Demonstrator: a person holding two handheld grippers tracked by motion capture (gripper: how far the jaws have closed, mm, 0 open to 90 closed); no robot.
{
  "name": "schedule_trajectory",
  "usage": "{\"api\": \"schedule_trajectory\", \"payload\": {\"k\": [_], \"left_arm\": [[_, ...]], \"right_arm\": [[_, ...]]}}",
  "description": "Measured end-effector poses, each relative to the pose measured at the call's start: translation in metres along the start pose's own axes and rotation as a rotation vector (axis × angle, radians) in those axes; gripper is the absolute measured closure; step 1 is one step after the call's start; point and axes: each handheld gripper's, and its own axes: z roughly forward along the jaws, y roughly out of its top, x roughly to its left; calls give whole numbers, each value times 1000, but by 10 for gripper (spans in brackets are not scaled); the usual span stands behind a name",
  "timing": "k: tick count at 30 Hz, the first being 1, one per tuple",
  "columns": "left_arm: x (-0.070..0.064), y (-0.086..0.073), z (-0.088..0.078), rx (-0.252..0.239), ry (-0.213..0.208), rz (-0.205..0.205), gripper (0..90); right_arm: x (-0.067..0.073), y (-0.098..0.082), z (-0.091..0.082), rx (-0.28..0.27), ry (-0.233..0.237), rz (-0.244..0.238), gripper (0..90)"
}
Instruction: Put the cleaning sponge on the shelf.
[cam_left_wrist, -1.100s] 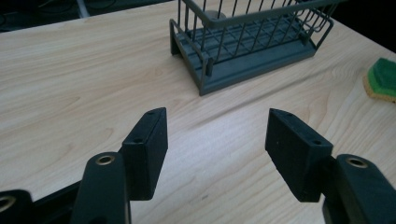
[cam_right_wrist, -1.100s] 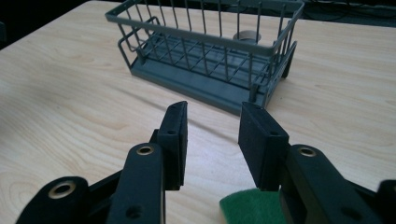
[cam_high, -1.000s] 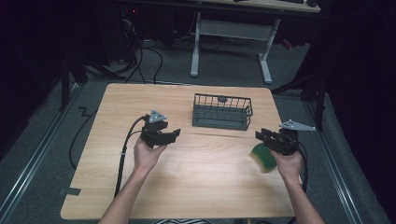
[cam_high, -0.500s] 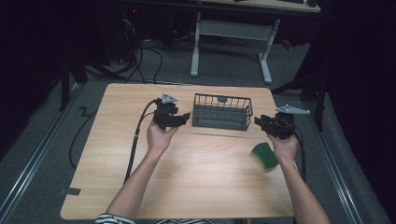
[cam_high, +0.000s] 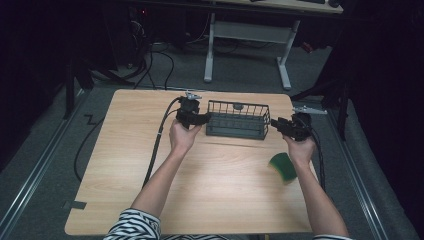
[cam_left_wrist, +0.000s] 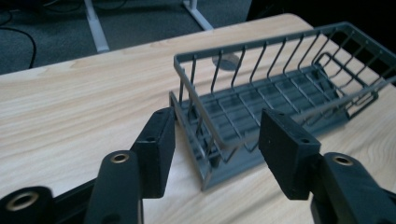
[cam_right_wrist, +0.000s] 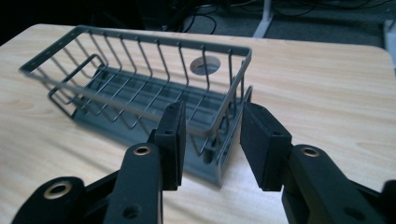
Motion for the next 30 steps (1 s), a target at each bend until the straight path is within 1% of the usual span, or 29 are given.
{"api": "schedule_trajectory", "payload": {"k": [2,3,4,6,10,11,15,19,20,25,28,30], "left_arm": [[-1,1,8,9,7,-3,480],[-1,1,8,9,7,-3,485],[-1,2,10,10,7,-5,491],[-2,3,16,11,10,-6,507],[-3,4,20,15,11,-12,539],[-2,4,21,12,10,-19,562],[0,3,24,13,9,-30,597],[1,1,28,29,4,-32,629],[2,0,30,34,2,-39,637],[2,-1,32,39,-9,-46,670],[2,-1,33,39,-15,-44,719],[2,-1,33,38,-13,-45,728]], "right_arm": [[1,4,6,-4,-13,3,612],[2,5,7,0,-16,7,613],[2,6,10,14,-23,9,616],[2,8,16,27,-38,12,621],[1,9,22,41,-50,22,628],[1,8,26,53,-54,30,633],[1,8,29,60,-55,33,643],[-1,8,32,61,-47,52,665],[-1,8,33,62,-46,52,671],[-1,8,34,67,-41,49,696],[1,10,36,80,-38,40,741],[2,10,37,83,-38,34,743]]}}
